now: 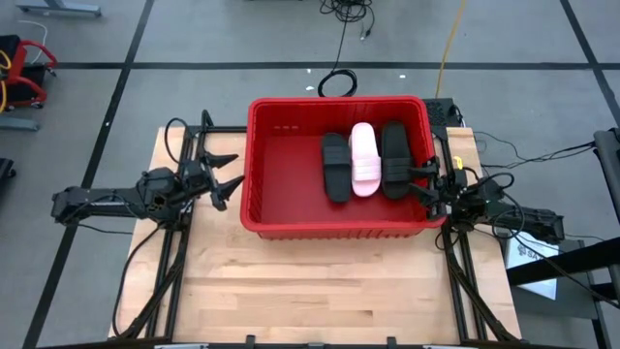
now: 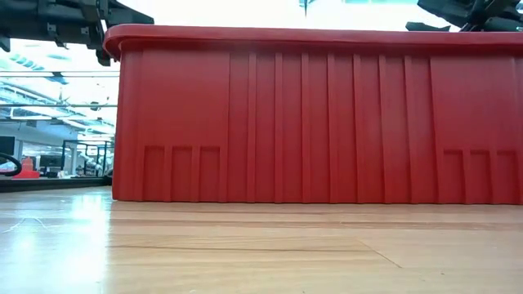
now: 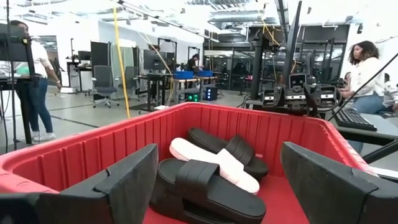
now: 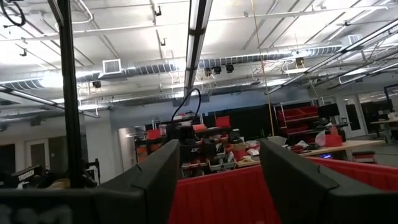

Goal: Pick and place slides into bin
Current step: Return to Home Position

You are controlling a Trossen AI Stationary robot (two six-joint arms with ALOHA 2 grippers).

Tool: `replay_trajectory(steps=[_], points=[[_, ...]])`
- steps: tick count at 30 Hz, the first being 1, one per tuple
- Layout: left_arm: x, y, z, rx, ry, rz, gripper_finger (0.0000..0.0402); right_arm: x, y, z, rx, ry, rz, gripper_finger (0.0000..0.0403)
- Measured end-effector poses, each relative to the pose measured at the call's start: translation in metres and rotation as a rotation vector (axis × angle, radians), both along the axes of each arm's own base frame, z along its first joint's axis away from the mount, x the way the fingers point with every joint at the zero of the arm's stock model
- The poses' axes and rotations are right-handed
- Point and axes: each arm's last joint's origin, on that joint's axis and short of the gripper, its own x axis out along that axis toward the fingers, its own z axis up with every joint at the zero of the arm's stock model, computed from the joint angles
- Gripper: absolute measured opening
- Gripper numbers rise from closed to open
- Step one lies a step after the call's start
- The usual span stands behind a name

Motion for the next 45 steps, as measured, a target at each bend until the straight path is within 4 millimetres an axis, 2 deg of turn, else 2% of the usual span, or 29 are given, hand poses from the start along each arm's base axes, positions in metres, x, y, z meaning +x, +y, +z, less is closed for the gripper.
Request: replay_trajectory(steps=[7, 14, 18, 38, 42, 45], points=[[0.001, 0.0, -0.014, 0.002, -0.04, -0.001, 0.034, 0.0, 0.0, 0.0, 0.0, 0.001, 0.001, 0.0215], [-0.002, 0.001, -0.05, -0.021, -0.094, 0.022, 0.034, 0.0, 0.0, 0.0, 0.001, 0.003, 0.001, 0.0215], [-0.002, 0.001, -0.061, -0.03, -0.033, 0.022, 0.034, 0.0, 0.0, -0.001, 0.002, 0.005, 0.001, 0.0215], [0.0, 0.0, -0.074, -0.07, 0.116, 0.012, 0.034, 0.003, -0.001, -0.006, -0.019, 0.076, -0.015, 0.0215], [0.0, 0.0, -0.073, -0.074, 0.082, 0.011, 0.034, 0.003, -0.001, -0.006, -0.02, 0.069, -0.015, 0.0215], [-0.001, 0.0, -0.066, -0.058, -0.008, 0.011, 0.034, 0.002, 0.0, -0.003, -0.019, 0.039, -0.013, 0.0215]])
